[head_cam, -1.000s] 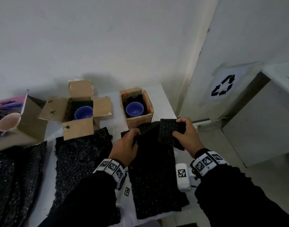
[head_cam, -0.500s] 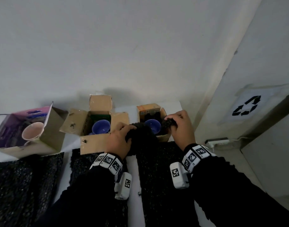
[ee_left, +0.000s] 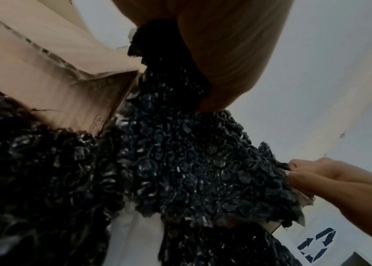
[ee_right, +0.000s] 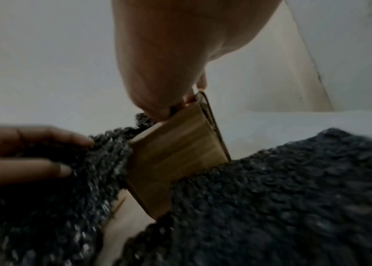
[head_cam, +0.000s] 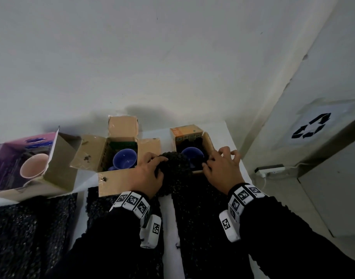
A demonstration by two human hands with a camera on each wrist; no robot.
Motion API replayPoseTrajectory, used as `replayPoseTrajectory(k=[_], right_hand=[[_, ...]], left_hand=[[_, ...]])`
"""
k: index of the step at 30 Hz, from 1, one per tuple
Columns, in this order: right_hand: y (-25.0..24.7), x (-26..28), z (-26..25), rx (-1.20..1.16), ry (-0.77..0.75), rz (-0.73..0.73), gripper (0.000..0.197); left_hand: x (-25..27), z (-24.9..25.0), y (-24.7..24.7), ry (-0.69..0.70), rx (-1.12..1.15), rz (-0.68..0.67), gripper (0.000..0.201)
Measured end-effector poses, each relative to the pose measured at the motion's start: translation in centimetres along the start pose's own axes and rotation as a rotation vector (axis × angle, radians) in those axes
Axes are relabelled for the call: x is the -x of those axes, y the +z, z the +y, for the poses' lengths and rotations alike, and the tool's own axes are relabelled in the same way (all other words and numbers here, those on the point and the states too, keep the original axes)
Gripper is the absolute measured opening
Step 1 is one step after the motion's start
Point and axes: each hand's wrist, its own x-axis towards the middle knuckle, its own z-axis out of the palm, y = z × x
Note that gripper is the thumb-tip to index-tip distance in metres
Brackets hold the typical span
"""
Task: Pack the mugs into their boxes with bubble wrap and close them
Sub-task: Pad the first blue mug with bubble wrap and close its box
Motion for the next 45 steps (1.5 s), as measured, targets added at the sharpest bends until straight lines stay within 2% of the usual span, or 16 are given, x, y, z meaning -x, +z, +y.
replayPoseTrajectory(k=[2, 4, 7, 11, 14, 17, 19, 20, 23, 25, 27, 32, 34, 37, 41, 45], right_hand=[[-0.3, -0.6, -0.3, -0.049, 0.082, 0.014, 0.013], [-0.5, -0.9, -0.8, -0.093, 0.097, 0.031, 0.026], [-0.7, -0.8, -1.2, -0.014, 0.044, -0.009, 0.013], [-0.7, -0.5, -0.8, 0.024, 0.001, -0.133, 0.039], [-1.7, -0.4, -0.5, -0.256, -0.038, 0.049, 0.034], [-3.3, -0.7, -0.4, -0.728, -0.228, 0.065, 0.087], [-3.9, -1.2, -1.0, -0.634, -0.272, -0.054, 0.11], [-3.8, -1.5, -1.0, -0.52, -0.278, -0.094, 0.103], [-3.2, -1.9, -0.8, -0.386, -0.256, -0.16, 0.036], [-3.4, -1.4, -0.2, -0.528, -0.171, -0.172, 0.018], [-4.2, -1.1, -0.1, -0.519, -0.156, -0.173, 0.017], [-5.6, -2.1, -0.6, -0.584, -0.126, -0.236, 0.023], [-5.4, -2.7, -0.4, -0.62, -0.072, -0.232, 0.017], [-5.1, -3.2, -0.3, -0.701, -0.021, -0.215, 0.044], [-4.7, -3.8, -0.3, -0.61, 0.029, -0.094, 0.046], [-3.4, -3.7, 0.4, -0.431, -0.01, -0.249, 0.031]], left_hand=[[0.1, 0.1, 0.1, 0.004, 0.003, -0.005, 0.041], [0.2, 0.1, 0.0, 0.006, -0.019, -0.02, 0.041], [0.2, -0.2, -0.1, 0.005, -0.018, -0.051, 0.042], [0.2, -0.1, -0.2, 0.001, 0.014, -0.054, 0.039], [0.0, 0.9, -0.6, 0.048, 0.088, -0.02, 0.033], [-0.7, 2.6, -0.9, 0.171, 0.199, -0.019, 0.032], [-1.3, 4.0, -0.8, 0.238, 0.26, -0.039, 0.03], [-1.5, 4.5, -0.7, 0.251, 0.274, -0.053, 0.026], [-1.6, 5.6, -0.9, 0.257, 0.244, -0.071, 0.014], [-1.4, 5.5, -1.0, 0.257, 0.13, -0.128, 0.039], [-1.6, 5.1, -1.0, 0.218, -0.042, -0.219, 0.063], [-4.3, 5.1, -1.3, 0.248, -0.357, -0.233, 0.029], [-5.3, 5.3, -1.5, 0.246, -0.328, -0.263, 0.026], [-6.1, 4.8, -1.5, 0.298, -0.16, -0.211, 0.027], [-6.8, 4.2, -1.1, 0.401, -0.255, -0.12, 0.041], [-6.9, 3.7, -0.2, 0.411, -0.199, -0.31, 0.038]])
